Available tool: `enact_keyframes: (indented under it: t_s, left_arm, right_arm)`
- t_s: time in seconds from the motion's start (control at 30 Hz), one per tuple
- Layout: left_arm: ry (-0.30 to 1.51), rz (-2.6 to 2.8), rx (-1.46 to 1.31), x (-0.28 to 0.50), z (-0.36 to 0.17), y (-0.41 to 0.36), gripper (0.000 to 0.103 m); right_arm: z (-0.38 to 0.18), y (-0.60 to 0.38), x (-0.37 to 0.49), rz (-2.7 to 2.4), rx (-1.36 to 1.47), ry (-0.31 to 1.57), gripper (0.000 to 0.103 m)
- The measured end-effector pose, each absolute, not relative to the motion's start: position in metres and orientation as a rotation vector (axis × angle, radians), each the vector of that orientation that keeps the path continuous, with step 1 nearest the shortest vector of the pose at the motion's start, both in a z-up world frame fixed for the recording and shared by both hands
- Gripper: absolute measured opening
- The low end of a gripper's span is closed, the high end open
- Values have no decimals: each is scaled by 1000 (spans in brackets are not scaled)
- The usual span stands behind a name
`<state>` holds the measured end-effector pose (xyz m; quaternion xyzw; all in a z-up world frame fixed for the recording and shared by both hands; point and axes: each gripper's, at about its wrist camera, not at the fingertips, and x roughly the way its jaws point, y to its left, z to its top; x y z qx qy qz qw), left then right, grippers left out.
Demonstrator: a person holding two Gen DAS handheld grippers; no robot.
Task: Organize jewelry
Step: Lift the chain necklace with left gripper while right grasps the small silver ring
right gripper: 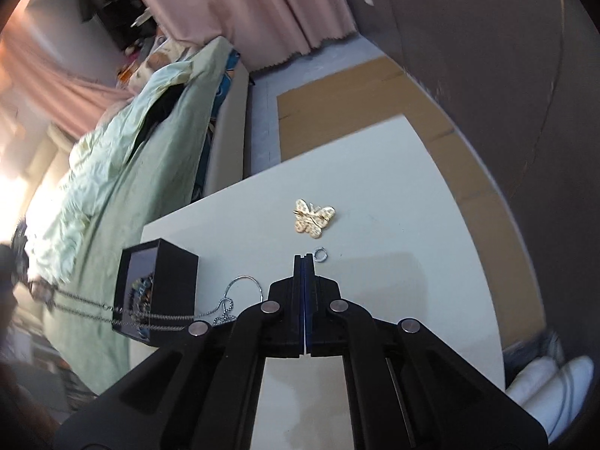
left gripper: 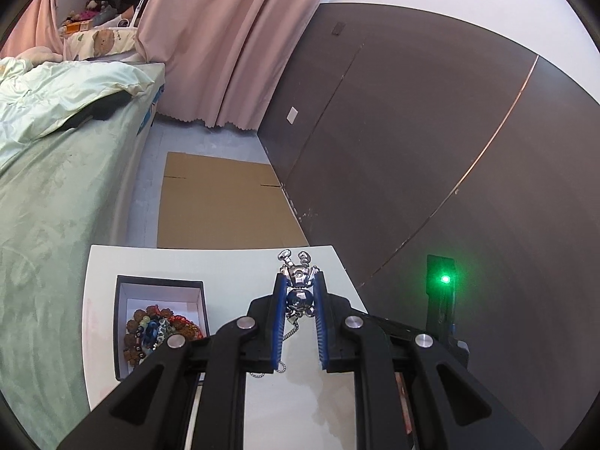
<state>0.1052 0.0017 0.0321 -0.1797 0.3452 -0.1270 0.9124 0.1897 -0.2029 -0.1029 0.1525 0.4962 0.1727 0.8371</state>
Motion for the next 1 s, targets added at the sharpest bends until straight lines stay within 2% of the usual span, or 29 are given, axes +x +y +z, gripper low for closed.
enact_keyframes:
  t_s: [0.07, 0.1, 0.13, 0.2, 0.23, 0.4, 0.5, 0.67, 0.8, 1.0]
  left_arm:
    - [707, -258, -375, 103, 34, 4, 12]
    - [704, -256, -377, 102, 35, 5, 12]
    - [702, -255, -379, 101, 35, 7, 12]
    - [695, -252, -386, 99, 38, 10, 12]
    - [691, -250, -390, 99, 39, 12, 12]
    - [672, -240, -413, 98, 44, 26, 12]
    - [660, -236, -430, 98, 48, 35, 12]
    - [645, -224, -453, 99, 51, 48, 12]
    - [642, -213, -464, 100, 52, 53, 12]
    - [634, -195, -457, 94, 56, 53, 12]
  right_arm:
    - [-111, -201, 197, 349, 317, 1083, 3]
    - [-114, -200, 199, 343, 308, 1091, 12]
    - [-118, -198, 199, 336, 300, 1100, 30]
    - [-122, -191, 202, 323, 281, 1104, 46]
    - [-123, -188, 203, 323, 268, 1098, 47]
    - [-131, -166, 210, 300, 177, 1092, 46]
    - [-139, -155, 214, 266, 116, 1100, 37]
    - [-149, -136, 214, 212, -9, 1092, 29]
    - [-152, -126, 211, 187, -103, 1072, 14]
    - [-143, -137, 205, 228, -34, 1071, 13]
